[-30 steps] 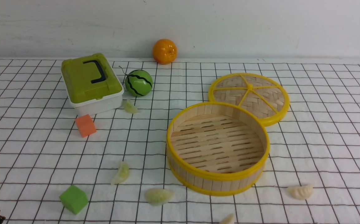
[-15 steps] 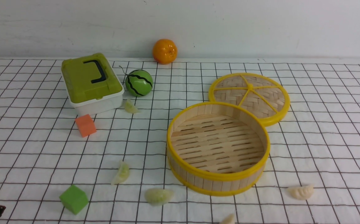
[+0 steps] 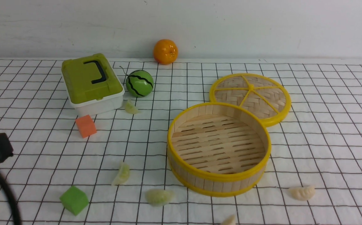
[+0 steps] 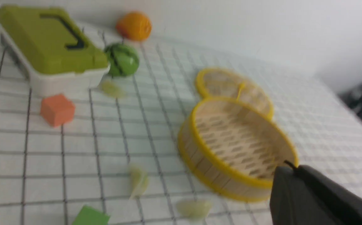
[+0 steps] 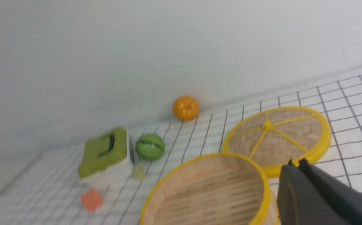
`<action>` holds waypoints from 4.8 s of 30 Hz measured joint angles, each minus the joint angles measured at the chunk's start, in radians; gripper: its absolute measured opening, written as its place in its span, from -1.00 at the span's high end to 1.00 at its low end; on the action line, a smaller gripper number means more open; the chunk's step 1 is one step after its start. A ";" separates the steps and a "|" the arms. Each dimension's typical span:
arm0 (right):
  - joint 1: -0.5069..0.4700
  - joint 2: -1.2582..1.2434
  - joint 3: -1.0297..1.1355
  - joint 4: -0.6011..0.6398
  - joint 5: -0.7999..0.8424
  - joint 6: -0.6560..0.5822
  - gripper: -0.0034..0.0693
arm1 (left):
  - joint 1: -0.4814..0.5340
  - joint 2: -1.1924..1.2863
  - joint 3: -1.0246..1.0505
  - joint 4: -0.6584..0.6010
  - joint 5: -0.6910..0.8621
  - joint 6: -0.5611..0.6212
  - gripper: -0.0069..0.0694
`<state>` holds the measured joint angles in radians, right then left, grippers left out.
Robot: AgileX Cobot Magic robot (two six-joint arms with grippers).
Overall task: Put the dumplings into the steamer on the table with the white tablecloth.
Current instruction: 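Reach for and grasp a dumpling on the table with the left gripper, then place the dumpling into the bamboo steamer basket with the left gripper, then reach for and grasp a dumpling on the table with the left gripper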
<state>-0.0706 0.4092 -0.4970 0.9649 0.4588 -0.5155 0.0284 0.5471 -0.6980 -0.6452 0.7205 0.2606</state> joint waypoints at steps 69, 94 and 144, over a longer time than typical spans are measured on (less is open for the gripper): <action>0.430 0.598 -0.358 -0.369 0.399 -0.120 0.84 | -0.368 1.813 -1.278 1.104 -0.099 -1.328 -0.18; 0.430 0.598 -0.358 -0.361 0.400 -0.120 0.79 | -0.433 1.688 -1.281 1.086 0.124 -0.998 0.34; 0.430 0.246 -0.360 -0.594 0.619 0.141 0.70 | -0.756 1.603 -1.537 0.881 0.447 -0.719 -0.70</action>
<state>0.3590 0.6553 -0.8573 0.3707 1.0774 -0.3749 -0.7273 2.1497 -2.2345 0.2363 1.1677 -0.4587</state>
